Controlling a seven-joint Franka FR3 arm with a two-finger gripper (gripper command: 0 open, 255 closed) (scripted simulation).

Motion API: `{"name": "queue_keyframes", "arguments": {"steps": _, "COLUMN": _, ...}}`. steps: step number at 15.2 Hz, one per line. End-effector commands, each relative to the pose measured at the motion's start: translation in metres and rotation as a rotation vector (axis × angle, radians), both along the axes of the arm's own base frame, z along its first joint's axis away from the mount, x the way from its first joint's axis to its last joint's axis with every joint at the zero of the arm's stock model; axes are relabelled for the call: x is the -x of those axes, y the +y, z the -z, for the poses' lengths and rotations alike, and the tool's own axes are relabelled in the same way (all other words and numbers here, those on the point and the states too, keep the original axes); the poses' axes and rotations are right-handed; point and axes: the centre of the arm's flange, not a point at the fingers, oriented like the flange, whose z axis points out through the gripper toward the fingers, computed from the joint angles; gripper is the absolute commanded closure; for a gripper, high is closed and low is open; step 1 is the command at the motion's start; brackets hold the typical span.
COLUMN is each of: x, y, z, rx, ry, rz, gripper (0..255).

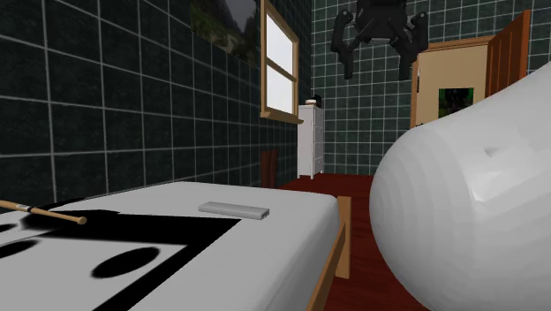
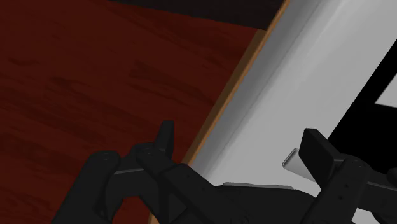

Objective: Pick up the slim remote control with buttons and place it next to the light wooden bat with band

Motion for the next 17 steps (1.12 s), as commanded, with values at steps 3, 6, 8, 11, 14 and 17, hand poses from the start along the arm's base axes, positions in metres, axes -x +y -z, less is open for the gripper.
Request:
{"name": "queue_keyframes", "arguments": {"steps": 3, "x": -0.021, "y": 0.01, "z": 0.014, "rx": 0.002, "ry": 0.002, "rz": -0.052, "gripper": 0}}
{"name": "queue_keyframes", "arguments": {"steps": 6, "x": -0.051, "y": 0.027, "z": 0.034, "rx": 0.004, "ry": 0.006, "rz": -0.129, "gripper": 0}}
{"name": "queue_keyframes", "arguments": {"steps": 8, "x": -0.07, "y": 0.04, "z": 0.048, "rx": 0.006, "ry": 0.008, "rz": -0.181, "gripper": 0}}
{"name": "queue_keyframes", "arguments": {"steps": 11, "x": -0.098, "y": 0.06, "z": 0.068, "rx": 0.008, "ry": 0.012, "rz": -0.258, "gripper": 0}}
{"name": "queue_keyframes", "arguments": {"steps": 14, "x": -0.123, "y": 0.083, "z": 0.089, "rx": 0.011, "ry": 0.015, "rz": -0.336, "gripper": 0}}
{"name": "queue_keyframes", "arguments": {"steps": 17, "x": -0.147, "y": 0.108, "z": 0.11, "rx": 0.013, "ry": 0.019, "rz": -0.413, "gripper": 0}}
